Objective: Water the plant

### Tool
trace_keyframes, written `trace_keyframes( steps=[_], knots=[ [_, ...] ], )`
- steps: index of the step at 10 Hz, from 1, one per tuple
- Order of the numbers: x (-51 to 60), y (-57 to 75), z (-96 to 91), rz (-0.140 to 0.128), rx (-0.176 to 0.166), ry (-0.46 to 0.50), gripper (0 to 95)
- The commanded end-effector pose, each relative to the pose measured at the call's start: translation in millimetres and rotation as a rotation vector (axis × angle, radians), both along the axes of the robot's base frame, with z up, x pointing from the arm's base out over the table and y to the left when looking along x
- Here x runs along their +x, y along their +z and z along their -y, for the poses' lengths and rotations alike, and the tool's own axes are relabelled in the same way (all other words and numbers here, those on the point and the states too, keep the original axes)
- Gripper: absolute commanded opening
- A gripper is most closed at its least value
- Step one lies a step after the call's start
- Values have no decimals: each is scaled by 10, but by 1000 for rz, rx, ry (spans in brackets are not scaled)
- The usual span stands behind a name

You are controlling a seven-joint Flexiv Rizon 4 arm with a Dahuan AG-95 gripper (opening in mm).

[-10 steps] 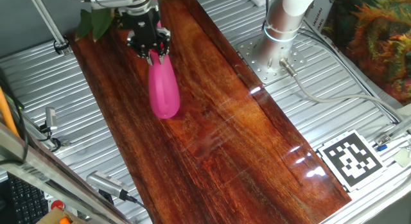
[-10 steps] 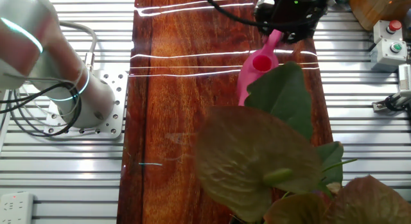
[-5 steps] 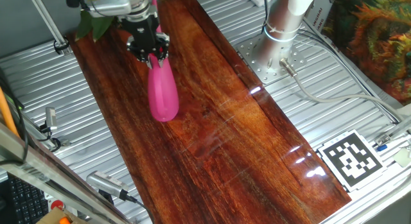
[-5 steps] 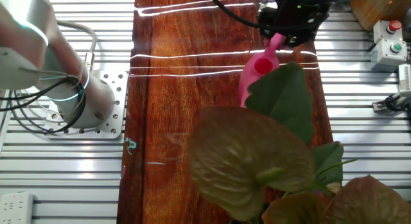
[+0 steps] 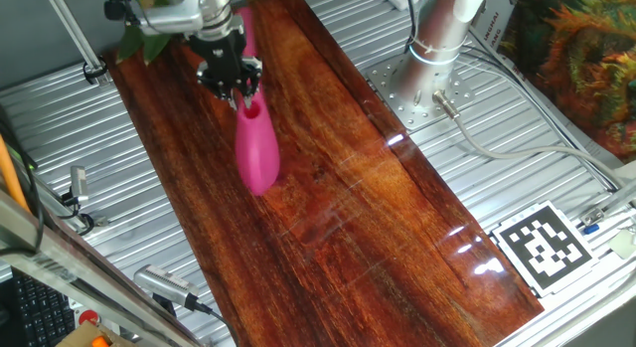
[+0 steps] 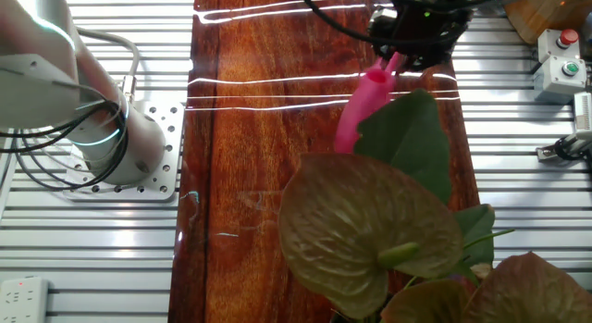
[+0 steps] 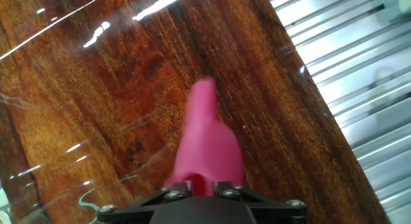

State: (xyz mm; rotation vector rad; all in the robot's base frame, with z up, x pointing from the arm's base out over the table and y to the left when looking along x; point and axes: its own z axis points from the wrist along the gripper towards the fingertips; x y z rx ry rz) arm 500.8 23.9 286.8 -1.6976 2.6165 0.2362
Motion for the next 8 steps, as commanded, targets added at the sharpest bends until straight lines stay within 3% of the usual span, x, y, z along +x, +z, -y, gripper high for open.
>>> trace_keyframes(
  steps=[1, 4, 8],
  knots=[
    [48, -54, 0, 5, -2, 5, 0],
    [48, -51, 0, 7, -2, -9, 0],
    [47, -39, 0, -31, -47, -154, 0]
  ],
)
